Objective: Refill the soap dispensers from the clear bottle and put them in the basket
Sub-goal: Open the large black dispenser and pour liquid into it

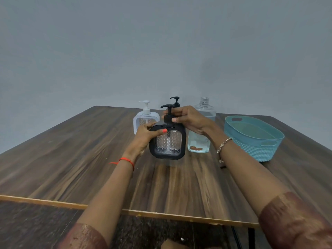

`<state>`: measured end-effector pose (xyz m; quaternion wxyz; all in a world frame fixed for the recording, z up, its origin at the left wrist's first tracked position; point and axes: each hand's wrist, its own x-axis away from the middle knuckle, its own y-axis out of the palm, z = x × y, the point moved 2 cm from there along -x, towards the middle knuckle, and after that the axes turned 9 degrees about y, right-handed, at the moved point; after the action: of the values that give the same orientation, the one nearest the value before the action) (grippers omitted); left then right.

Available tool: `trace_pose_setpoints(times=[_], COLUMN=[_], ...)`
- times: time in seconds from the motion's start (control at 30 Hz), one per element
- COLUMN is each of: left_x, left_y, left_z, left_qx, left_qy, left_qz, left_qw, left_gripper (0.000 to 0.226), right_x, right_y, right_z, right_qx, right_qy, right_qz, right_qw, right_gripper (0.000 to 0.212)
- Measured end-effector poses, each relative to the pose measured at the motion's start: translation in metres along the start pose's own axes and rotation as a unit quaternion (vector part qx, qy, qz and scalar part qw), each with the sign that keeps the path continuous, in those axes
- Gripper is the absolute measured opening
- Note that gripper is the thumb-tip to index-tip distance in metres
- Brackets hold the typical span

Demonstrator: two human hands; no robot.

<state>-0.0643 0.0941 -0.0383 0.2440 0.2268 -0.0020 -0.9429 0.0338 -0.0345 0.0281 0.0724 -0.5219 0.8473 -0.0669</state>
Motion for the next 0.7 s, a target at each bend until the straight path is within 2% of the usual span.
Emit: trace_pose_setpoints(times=[0.1, 0.2, 0.27, 0.37, 0.43, 0.47, 0.57, 0.67, 0.7], left_x=[-0.002, -0.002, -0.002, -0.003, -0.005, -0.006, -0.011, -0.016, -0.018], left_y=[0.006, 0.009, 0.011, 0.013, 0.012, 0.011, 0.010, 0.010, 0.010], left_z=[0.001, 0.000, -0.001, -0.003, -0.006, -0.007, -0.011, -0.016, -0.019], left_qx=[0.002, -0.011, -0.011, -0.011, -0.011, -0.011, -0.016, -0.019, -0.019], left_qy=[0.004, 0.012, 0.017, 0.021, 0.020, 0.019, 0.018, 0.020, 0.021], left_qz=[0.025, 0.031, 0.035, 0.035, 0.033, 0.034, 0.032, 0.032, 0.032], left_qw=[1.000, 0.999, 0.999, 0.999, 0.999, 0.999, 0.999, 0.999, 0.999], left_gripper=[0.022, 0.024, 0.024, 0.025, 0.026, 0.026, 0.026, 0.028, 0.028], right_x=[-0.001, 0.000, 0.002, 0.002, 0.002, 0.002, -0.003, -0.012, -0.014], right_y=[0.002, 0.008, 0.013, 0.014, 0.011, 0.008, -0.001, -0.002, -0.001], right_z=[0.003, 0.004, 0.004, 0.003, 0.002, 0.003, 0.008, 0.017, 0.019], right_qx=[-0.020, 0.159, 0.213, 0.207, 0.189, 0.160, 0.083, 0.103, 0.134], right_qy=[0.003, -0.002, -0.014, -0.020, -0.010, -0.005, 0.000, -0.001, 0.004], right_qz=[0.068, 0.205, 0.255, 0.266, 0.242, 0.222, 0.195, 0.200, 0.213], right_qw=[0.997, 0.966, 0.943, 0.941, 0.952, 0.962, 0.977, 0.974, 0.968], right_gripper=[0.031, 0.039, 0.039, 0.037, 0.026, 0.022, 0.027, 0.023, 0.030])
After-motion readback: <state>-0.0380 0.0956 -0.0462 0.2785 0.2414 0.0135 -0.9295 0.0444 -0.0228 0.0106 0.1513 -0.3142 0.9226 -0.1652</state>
